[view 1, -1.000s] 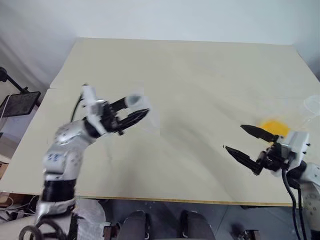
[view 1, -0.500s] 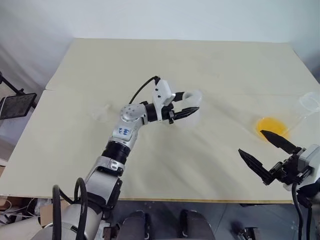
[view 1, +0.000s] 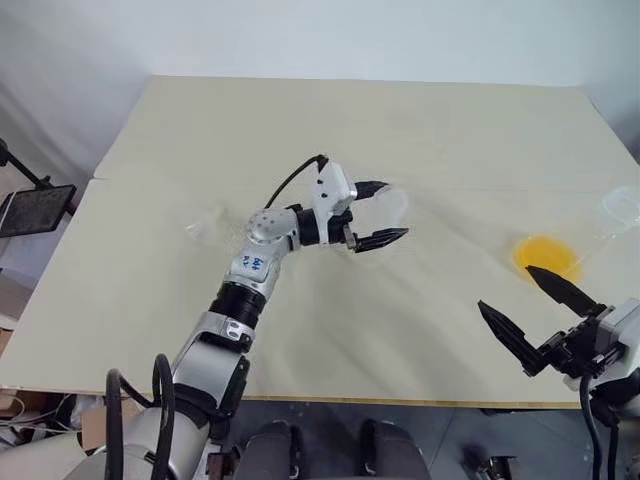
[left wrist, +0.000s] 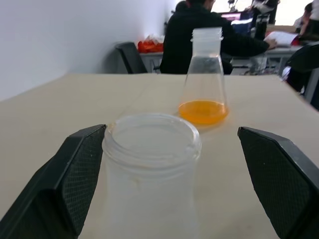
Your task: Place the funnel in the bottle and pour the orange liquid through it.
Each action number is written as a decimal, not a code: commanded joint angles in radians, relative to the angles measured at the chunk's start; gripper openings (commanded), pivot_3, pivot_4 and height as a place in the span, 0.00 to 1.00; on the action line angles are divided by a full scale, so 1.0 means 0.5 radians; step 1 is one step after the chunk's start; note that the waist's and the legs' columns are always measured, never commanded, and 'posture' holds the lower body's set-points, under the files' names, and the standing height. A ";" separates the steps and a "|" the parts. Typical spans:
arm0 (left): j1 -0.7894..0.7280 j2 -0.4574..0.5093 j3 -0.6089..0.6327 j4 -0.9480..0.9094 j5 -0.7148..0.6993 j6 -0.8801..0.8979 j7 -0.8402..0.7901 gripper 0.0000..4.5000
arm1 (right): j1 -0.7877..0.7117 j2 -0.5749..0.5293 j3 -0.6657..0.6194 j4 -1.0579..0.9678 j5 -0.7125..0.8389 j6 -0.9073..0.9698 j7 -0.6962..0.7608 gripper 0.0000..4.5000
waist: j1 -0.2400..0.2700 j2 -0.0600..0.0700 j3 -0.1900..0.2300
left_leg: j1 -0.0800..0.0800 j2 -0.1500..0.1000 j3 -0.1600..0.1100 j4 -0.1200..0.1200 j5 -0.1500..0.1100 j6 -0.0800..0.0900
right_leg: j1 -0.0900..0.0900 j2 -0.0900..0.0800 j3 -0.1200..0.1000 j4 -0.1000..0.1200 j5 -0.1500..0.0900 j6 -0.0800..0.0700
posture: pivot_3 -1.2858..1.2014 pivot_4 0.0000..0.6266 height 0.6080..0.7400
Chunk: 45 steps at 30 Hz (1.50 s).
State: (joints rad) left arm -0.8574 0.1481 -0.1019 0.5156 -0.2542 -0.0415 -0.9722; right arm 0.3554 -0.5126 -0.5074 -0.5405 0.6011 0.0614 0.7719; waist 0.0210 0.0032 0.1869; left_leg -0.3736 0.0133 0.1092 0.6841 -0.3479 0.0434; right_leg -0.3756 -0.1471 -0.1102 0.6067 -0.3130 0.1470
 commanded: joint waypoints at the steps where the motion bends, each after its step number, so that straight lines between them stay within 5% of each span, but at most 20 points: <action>1: 0.111 0.095 0.052 -0.187 -0.087 0.026 -0.107 0.99 | -0.065 -0.020 0.019 0.028 0.014 -0.044 0.023 1.00 | -0.001 0.000 0.000 | 0.001 0.000 0.000 0.000 0.000 0.000 | 0.000 0.001 0.000 0.001 0.000 0.000 | 0.52 0.24 1.00; 15: 1.175 0.527 0.679 -1.003 -0.328 0.063 0.180 0.99 | -0.623 -0.181 0.329 0.359 0.053 0.035 0.309 1.00 | -0.002 0.000 0.000 | 0.001 0.003 -0.005 0.002 0.000 0.000 | 0.001 -0.005 0.000 0.007 0.000 0.000 | 0.52 0.24 1.00; 28: 2.188 0.428 1.345 -1.379 -0.436 0.039 0.761 0.99 | -1.097 -0.159 0.678 0.560 0.009 0.056 0.542 1.00 | 0.002 -0.002 -0.001 | 0.003 0.004 -0.008 0.002 -0.002 0.001 | 0.003 -0.009 -0.001 0.006 0.000 0.000 | 0.52 0.24 1.00; 35: 2.082 0.468 1.188 -1.457 -0.401 0.220 0.880 0.99 | -1.049 -0.170 0.651 0.562 0.011 0.072 0.549 1.00 | 0.006 -0.003 -0.002 | 0.002 0.002 -0.009 0.002 -0.003 0.001 | 0.003 -0.011 -0.002 0.006 0.000 -0.001 | 0.52 0.24 1.00; 45: 1.353 0.477 0.779 -1.110 -0.125 0.448 1.160 0.99 | -0.905 -0.193 0.578 0.474 -0.006 0.078 0.474 1.00 | -0.001 -0.004 -0.002 | 0.003 0.002 -0.005 0.002 -0.003 0.000 | 0.001 -0.006 -0.002 0.009 0.000 0.000 | 0.52 0.24 1.00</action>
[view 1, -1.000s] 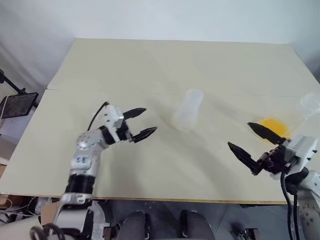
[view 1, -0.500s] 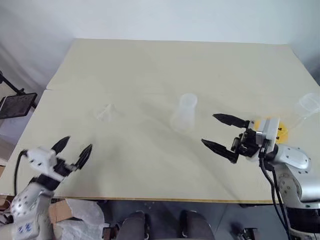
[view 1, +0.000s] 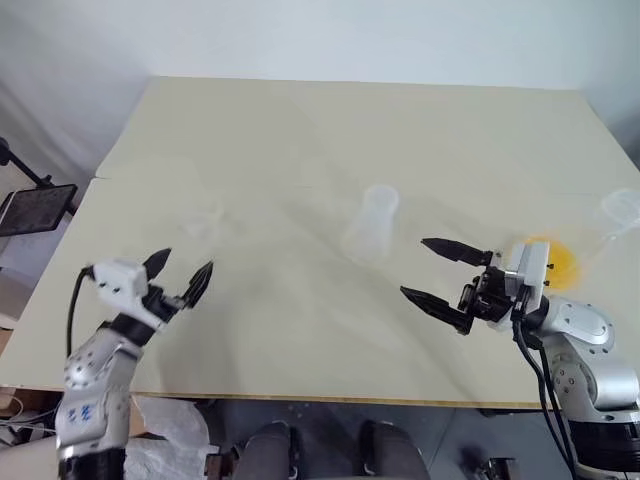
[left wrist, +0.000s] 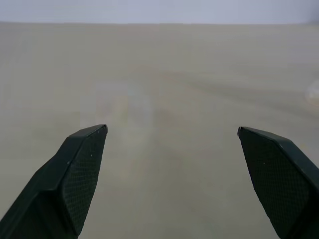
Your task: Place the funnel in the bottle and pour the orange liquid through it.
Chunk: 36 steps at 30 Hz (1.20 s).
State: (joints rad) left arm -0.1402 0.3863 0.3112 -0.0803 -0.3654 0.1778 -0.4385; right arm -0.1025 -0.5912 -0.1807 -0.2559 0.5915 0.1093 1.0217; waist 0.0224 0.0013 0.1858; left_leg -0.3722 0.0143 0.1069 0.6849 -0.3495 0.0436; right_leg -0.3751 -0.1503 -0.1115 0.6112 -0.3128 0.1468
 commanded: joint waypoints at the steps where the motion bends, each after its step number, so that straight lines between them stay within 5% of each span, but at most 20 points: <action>1: -0.138 -0.008 -0.059 0.138 0.133 0.005 0.142 0.99 | 0.022 -0.039 -0.079 -0.108 0.013 -0.017 -0.031 1.00 | -0.006 0.000 0.000 | 0.000 0.000 0.001 0.000 0.000 0.000 | 0.000 0.001 0.000 0.000 0.000 0.000 | 0.52 0.24 1.00; 8: -0.425 -0.082 -0.160 0.500 0.200 -0.056 0.175 0.99 | 0.114 -0.050 -0.140 -0.189 0.009 -0.015 -0.106 1.00 | 0.002 -0.001 0.000 | 0.000 0.001 0.002 -0.001 0.000 0.000 | -0.001 0.001 -0.001 -0.001 0.000 0.000 | 0.52 0.24 1.00; 22: -0.444 -0.058 -0.126 0.590 0.195 -0.163 0.170 0.01 | 0.201 -0.026 -0.178 -0.223 -0.025 -0.065 -0.169 1.00 | 0.003 -0.001 0.000 | 0.000 0.001 0.002 0.000 0.000 -0.001 | -0.001 0.001 -0.001 -0.001 0.000 0.000 | 0.52 0.24 1.00; 28: -0.490 -0.006 -0.088 0.530 0.092 -0.299 -0.031 0.00 | 0.236 -0.041 -0.233 -0.254 0.040 -0.034 -0.188 1.00 | 0.003 -0.001 0.000 | 0.000 0.000 0.002 0.000 0.000 -0.001 | 0.000 0.001 -0.001 -0.001 0.000 0.000 | 0.52 0.24 1.00; 36: -0.958 0.430 -0.287 0.484 -0.054 -0.326 -0.920 0.00 | 0.409 0.040 -0.525 -0.357 0.155 -0.027 -0.413 1.00 | 0.009 -0.002 0.000 | -0.002 0.000 -0.001 0.000 0.001 -0.001 | 0.000 0.002 -0.006 0.000 0.000 0.000 | 0.52 0.24 1.00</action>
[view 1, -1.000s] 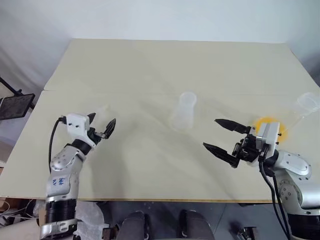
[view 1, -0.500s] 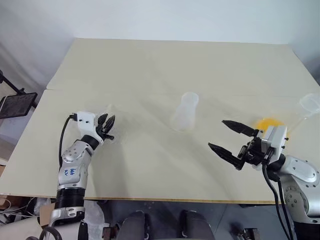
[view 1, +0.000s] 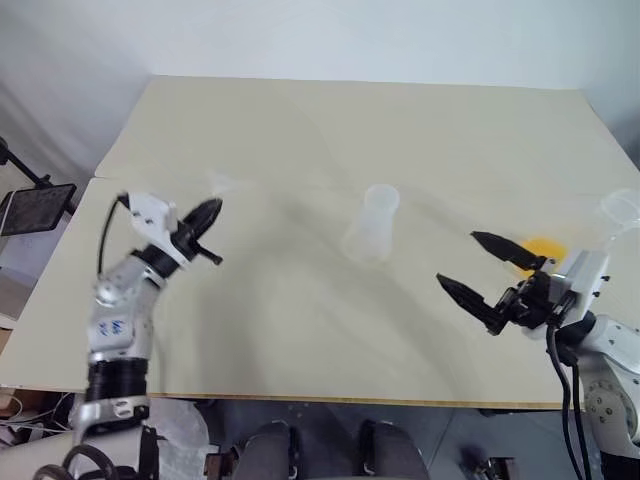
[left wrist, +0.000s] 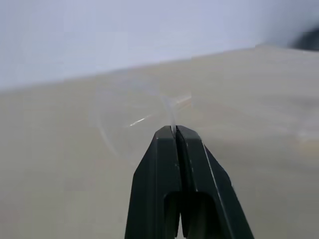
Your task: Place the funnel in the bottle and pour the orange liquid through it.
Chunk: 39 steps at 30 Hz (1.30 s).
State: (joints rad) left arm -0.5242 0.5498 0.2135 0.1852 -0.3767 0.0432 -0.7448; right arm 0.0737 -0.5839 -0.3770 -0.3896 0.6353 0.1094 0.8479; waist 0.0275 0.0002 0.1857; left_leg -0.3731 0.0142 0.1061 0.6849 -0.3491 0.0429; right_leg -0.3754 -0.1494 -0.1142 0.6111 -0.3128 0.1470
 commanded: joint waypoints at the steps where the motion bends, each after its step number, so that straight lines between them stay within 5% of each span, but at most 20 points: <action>1: -0.310 0.138 -0.150 0.017 0.000 -0.095 -0.416 0.00 | 0.082 0.049 -0.161 -0.100 0.070 -0.041 -0.095 1.00 | 0.001 0.000 0.000 | 0.000 -0.001 0.000 0.000 0.000 0.000 | 0.000 0.000 0.000 -0.001 0.000 0.000 | 0.52 0.24 1.00; 9: -1.080 0.102 -0.573 0.638 0.362 -0.631 -0.943 0.00 | 0.226 0.190 -0.175 -0.131 0.018 -0.138 -0.187 1.00 | -0.007 0.000 0.000 | 0.001 -0.006 0.013 0.000 0.001 -0.001 | -0.001 0.006 0.000 -0.003 0.000 0.000 | 0.52 0.24 1.00; 15: -1.454 -0.018 -0.757 1.050 0.614 -1.043 -1.024 0.00 | 0.287 0.272 -0.131 -0.152 -0.014 -0.194 -0.236 1.00 | -0.011 0.000 0.000 | 0.000 -0.005 0.026 -0.002 0.001 -0.001 | -0.003 0.008 0.001 -0.005 0.000 0.000 | 0.52 0.24 1.00; 39: -1.674 -0.161 -0.819 1.302 0.719 -1.372 -1.111 0.00 | 0.357 0.390 -0.038 -0.171 -0.095 -0.273 -0.307 1.00 | -0.007 -0.001 0.000 | -0.002 -0.005 0.021 0.000 0.000 0.000 | -0.005 0.007 0.003 -0.005 0.000 0.000 | 0.52 0.24 1.00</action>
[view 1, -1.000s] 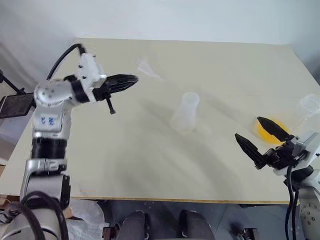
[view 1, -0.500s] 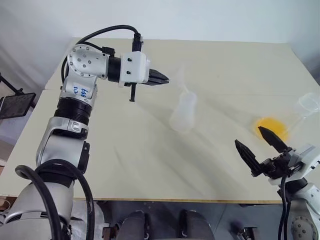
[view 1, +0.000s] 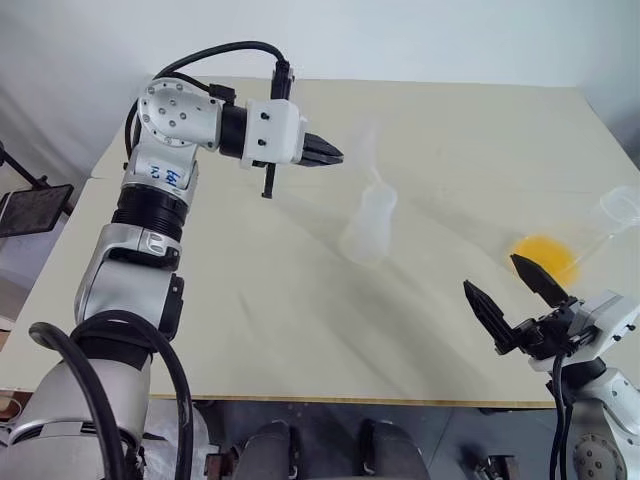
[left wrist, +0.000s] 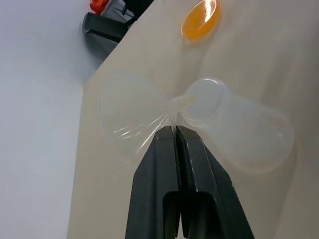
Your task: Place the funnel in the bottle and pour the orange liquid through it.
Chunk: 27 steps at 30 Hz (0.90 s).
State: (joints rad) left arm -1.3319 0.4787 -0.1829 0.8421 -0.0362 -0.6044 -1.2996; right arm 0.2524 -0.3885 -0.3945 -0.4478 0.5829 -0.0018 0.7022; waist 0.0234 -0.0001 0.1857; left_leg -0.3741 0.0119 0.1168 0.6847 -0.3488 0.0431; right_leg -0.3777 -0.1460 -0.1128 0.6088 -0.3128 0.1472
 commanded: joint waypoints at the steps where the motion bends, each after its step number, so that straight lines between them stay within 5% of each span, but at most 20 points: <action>1: -0.060 -0.025 -0.031 -0.006 0.050 -0.091 0.004 0.00 | -0.003 0.000 -0.002 -0.058 0.008 -0.048 -0.018 1.00 | 0.002 0.000 0.000 | 0.000 0.000 0.000 0.000 0.000 0.000 | 0.000 0.000 0.000 0.000 0.000 0.000 | 0.52 0.24 1.00; 12: -0.017 -0.174 -0.060 0.006 0.064 0.000 0.034 0.00 | -0.002 0.010 0.004 -0.084 -0.005 -0.043 -0.051 1.00 | 0.001 0.000 0.000 | 0.000 0.000 0.000 0.000 0.000 0.000 | 0.000 0.000 0.000 0.000 0.000 0.000 | 0.52 0.24 1.00; 15: 0.006 -0.207 0.014 -0.037 -0.057 0.201 0.002 0.15 | 0.010 0.013 0.008 -0.077 -0.007 -0.055 -0.048 1.00 | 0.000 0.000 0.000 | 0.000 0.000 0.000 0.001 0.000 0.001 | 0.000 0.000 0.000 0.000 0.000 0.000 | 0.52 0.24 1.00; 21: 0.118 -0.180 0.094 -0.118 -0.150 0.370 -0.025 0.58 | -0.021 -0.010 0.013 -0.074 -0.005 -0.037 -0.066 1.00 | -0.001 0.000 0.000 | 0.000 0.000 -0.011 0.001 0.000 0.001 | 0.000 0.000 0.000 0.002 0.000 0.000 | 0.52 0.24 1.00; 27: 0.349 -0.148 0.342 -0.363 -0.442 0.915 0.087 0.99 | -0.033 0.011 -0.070 -0.031 -0.012 -0.098 -0.116 1.00 | -0.004 0.000 0.000 | 0.000 0.002 -0.013 0.002 0.000 0.001 | 0.000 0.000 0.000 0.004 0.000 0.000 | 0.52 0.24 1.00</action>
State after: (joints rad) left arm -1.1614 0.3842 -0.0608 0.7223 -0.1975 -0.2132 -1.2776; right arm 0.2384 -0.3848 -0.3795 -0.4463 0.5704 -0.0154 0.6622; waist 0.0214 -0.0001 0.1857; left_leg -0.3741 0.0134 0.1103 0.6859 -0.3488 0.0434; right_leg -0.3777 -0.1464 -0.1128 0.6109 -0.3128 0.1472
